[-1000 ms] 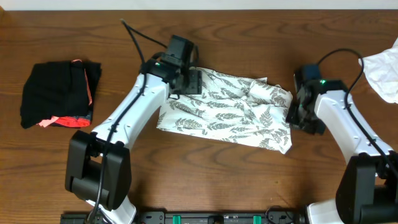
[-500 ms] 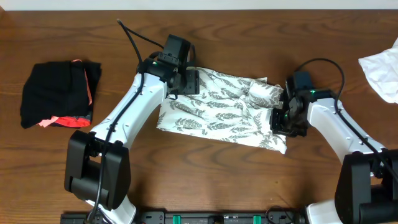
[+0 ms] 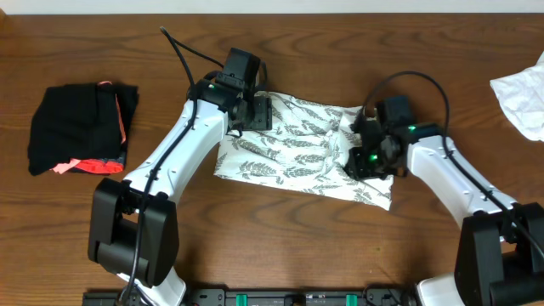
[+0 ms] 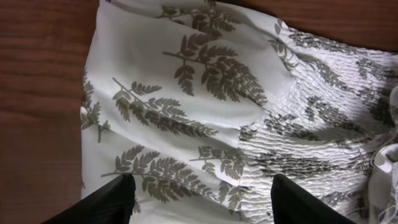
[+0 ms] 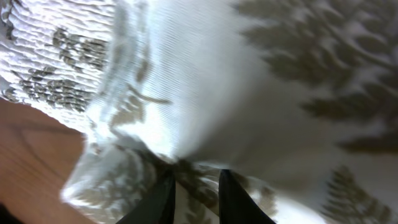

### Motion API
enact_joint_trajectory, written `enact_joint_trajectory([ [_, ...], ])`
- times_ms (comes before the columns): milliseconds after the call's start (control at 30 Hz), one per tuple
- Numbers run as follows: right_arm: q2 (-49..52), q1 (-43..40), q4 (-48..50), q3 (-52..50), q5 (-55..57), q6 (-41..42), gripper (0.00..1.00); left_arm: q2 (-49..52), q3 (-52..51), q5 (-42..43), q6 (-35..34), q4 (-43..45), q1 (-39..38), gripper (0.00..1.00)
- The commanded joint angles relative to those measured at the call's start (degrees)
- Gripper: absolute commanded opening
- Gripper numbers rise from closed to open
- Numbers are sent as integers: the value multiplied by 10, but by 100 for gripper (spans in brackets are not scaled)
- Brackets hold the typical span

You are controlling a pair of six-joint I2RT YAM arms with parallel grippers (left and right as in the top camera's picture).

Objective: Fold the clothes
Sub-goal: 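Press the folded right side down with the right gripper, left gripper holding left edge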

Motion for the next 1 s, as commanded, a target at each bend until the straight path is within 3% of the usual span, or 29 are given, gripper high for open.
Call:
enact_joint_trajectory([
  [0, -11, 17, 12, 1, 21, 7, 22, 5, 2, -7, -5, -5, 0, 70],
  [267, -10, 22, 32, -26, 62, 11, 25, 5, 2, -7, -5, -8, 0, 70],
  [633, -10, 25, 187, -156, 66, 28, 35, 5, 2, -7, -5, -18, 0, 70],
  [800, -19, 21, 182, -144, 64, 28, 42, 5, 2, -6, -5, -20, -2, 70],
  [967, -73, 3, 116, -65, 57, 27, 45, 5, 2, -7, -5, -19, -2, 70],
])
